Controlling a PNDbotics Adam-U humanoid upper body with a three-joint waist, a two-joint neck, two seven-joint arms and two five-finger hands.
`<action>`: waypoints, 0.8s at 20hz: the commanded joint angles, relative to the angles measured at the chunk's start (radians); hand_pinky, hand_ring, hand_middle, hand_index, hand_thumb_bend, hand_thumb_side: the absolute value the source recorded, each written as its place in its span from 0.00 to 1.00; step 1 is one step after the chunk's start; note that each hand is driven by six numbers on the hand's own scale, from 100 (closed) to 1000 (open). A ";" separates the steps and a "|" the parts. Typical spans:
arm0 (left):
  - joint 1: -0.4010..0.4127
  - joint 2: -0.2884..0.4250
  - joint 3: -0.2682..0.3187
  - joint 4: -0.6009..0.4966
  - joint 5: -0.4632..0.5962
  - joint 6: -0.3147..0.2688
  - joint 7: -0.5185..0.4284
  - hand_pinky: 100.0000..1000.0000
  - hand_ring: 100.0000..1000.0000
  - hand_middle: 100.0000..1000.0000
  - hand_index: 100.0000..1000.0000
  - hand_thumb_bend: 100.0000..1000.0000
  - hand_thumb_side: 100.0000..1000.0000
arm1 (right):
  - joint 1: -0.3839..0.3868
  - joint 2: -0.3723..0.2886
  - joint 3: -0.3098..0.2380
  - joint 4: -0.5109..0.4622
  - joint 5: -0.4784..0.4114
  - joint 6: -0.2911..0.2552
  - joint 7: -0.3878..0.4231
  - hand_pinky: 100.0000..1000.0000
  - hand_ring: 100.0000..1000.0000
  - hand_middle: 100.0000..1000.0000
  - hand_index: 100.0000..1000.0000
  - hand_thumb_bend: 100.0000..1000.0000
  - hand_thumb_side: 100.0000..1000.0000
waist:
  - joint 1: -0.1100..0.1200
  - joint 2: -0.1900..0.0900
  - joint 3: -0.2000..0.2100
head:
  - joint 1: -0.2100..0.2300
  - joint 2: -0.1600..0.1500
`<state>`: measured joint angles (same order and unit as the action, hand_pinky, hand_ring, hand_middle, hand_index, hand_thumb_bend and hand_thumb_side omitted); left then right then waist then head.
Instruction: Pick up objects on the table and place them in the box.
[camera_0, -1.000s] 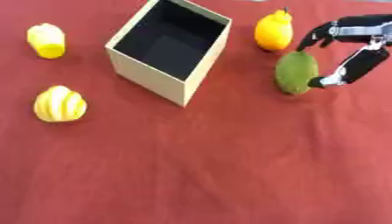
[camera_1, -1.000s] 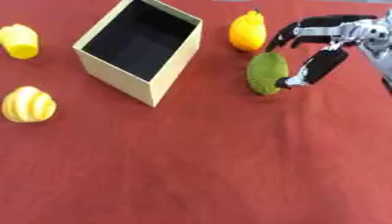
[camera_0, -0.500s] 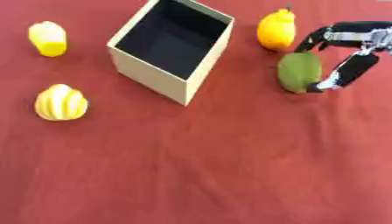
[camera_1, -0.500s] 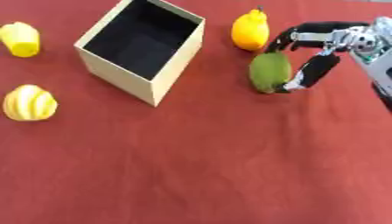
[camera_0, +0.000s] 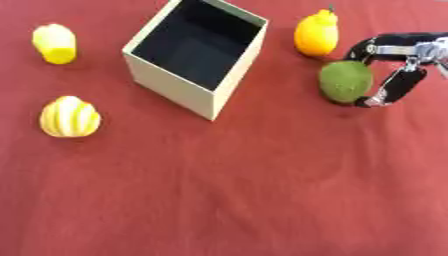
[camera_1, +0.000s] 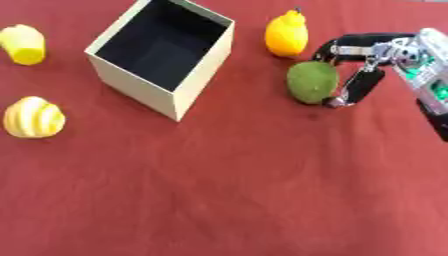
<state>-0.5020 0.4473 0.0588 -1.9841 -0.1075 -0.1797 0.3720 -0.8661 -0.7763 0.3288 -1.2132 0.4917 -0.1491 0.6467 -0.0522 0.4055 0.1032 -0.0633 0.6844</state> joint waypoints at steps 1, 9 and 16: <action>-0.010 0.010 0.004 -0.016 0.005 0.005 0.000 0.73 0.73 0.69 0.86 0.22 0.74 | -0.011 -0.014 -0.016 0.003 -0.031 0.018 -0.087 0.77 0.77 0.65 0.72 0.07 0.00 | 0.004 -0.019 -0.002 | -0.002 -0.007; -0.011 0.009 0.003 -0.016 0.006 0.009 0.001 0.73 0.73 0.69 0.86 0.22 0.74 | -0.003 -0.028 -0.016 -0.036 -0.071 0.048 -0.213 0.73 0.71 0.55 0.63 0.00 0.00 | 0.003 -0.020 -0.005 | -0.001 -0.005; -0.009 0.012 0.004 -0.016 0.006 0.010 0.000 0.73 0.73 0.69 0.86 0.21 0.74 | 0.009 -0.057 -0.040 -0.158 -0.043 0.012 -0.323 0.71 0.68 0.50 0.59 0.00 0.00 | 0.004 -0.020 -0.007 | 0.001 -0.003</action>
<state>-0.5020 0.4470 0.0588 -1.9841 -0.1065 -0.1727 0.3725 -0.8444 -0.7873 0.3116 -1.3291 0.4450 -0.1325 0.3430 -0.0516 0.4065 0.0974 -0.0631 0.6846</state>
